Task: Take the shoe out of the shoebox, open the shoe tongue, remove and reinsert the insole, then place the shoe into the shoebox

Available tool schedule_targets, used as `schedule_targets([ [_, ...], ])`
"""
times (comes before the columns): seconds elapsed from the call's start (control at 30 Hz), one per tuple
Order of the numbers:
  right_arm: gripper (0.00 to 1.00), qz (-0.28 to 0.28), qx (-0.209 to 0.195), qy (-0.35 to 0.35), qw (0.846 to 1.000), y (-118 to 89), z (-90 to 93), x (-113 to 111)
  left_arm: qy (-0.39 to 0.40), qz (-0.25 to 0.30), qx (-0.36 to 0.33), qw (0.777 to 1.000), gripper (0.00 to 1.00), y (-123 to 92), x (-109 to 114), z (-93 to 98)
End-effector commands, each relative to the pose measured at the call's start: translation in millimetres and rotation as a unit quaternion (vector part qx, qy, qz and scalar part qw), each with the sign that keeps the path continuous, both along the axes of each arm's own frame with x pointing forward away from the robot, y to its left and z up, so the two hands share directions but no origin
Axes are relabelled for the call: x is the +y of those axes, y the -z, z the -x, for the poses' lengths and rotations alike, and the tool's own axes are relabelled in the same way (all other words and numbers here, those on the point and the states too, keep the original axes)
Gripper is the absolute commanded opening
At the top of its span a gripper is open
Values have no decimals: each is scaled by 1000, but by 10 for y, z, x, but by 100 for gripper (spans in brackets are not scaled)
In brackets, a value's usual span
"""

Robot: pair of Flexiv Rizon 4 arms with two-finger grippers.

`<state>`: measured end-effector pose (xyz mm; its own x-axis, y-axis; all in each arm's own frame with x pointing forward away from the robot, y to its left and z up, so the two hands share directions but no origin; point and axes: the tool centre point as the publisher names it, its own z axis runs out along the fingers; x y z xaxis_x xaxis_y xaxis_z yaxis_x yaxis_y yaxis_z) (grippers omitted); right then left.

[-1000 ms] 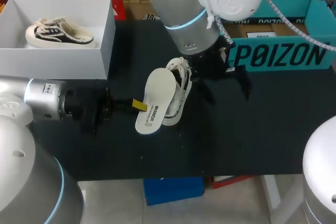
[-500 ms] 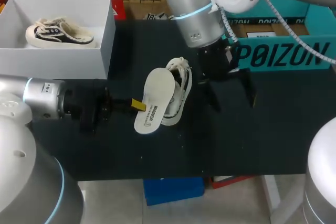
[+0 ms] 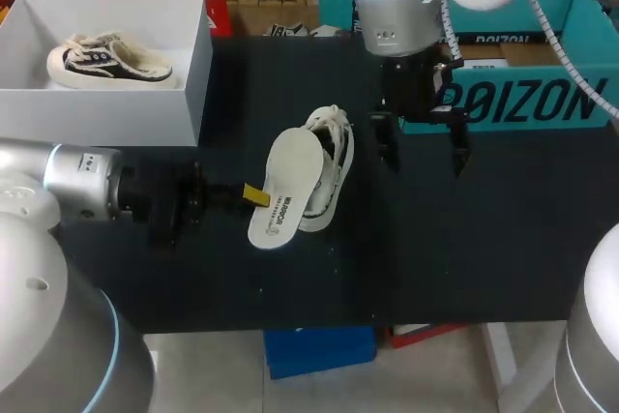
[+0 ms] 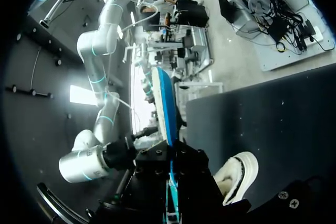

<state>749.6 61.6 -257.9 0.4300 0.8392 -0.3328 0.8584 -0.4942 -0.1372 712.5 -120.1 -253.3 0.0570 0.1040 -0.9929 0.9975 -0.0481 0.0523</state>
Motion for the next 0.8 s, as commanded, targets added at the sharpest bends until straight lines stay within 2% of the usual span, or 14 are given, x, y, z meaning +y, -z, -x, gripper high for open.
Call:
schedule_targets([
  [0.03, 100, -44, -184, 254, 949, -41, -24, -36, -1, -1, 0, 1000, 0, 10, -20, 3],
  [0.1, 100, -58, -204, 268, 940, -9, -123, -17, -1, -1, 1, 1000, 0, 19, -15, 9],
  [0.17, 100, -56, -213, 271, 937, 39, -220, 21, -2, -2, 2, 1000, 0, 25, -3, 9],
  [0.2, 100, -56, -214, 269, 937, 56, -266, 48, -4, -2, 3, 1000, 0, 28, 5, 7],
  [0.27, 100, -64, -196, 235, 950, 96, -376, 93, -7, -2, 4, 1000, 0, 26, 25, 5],
  [0.53, 100, -64, -196, 235, 950, 96, -376, 93, -15, -18, 4, 1000, 0, 5, 129, -48],
  [0.63, 100, -64, -196, 235, 950, 96, -376, 93, -21, -6, 3, 1000, 0, -31, 150, -50],
  [0.8, 100, -64, -196, 235, 950, 96, -376, 93, -27, 11, 25, 999, 0, 100, 133, -55],
])
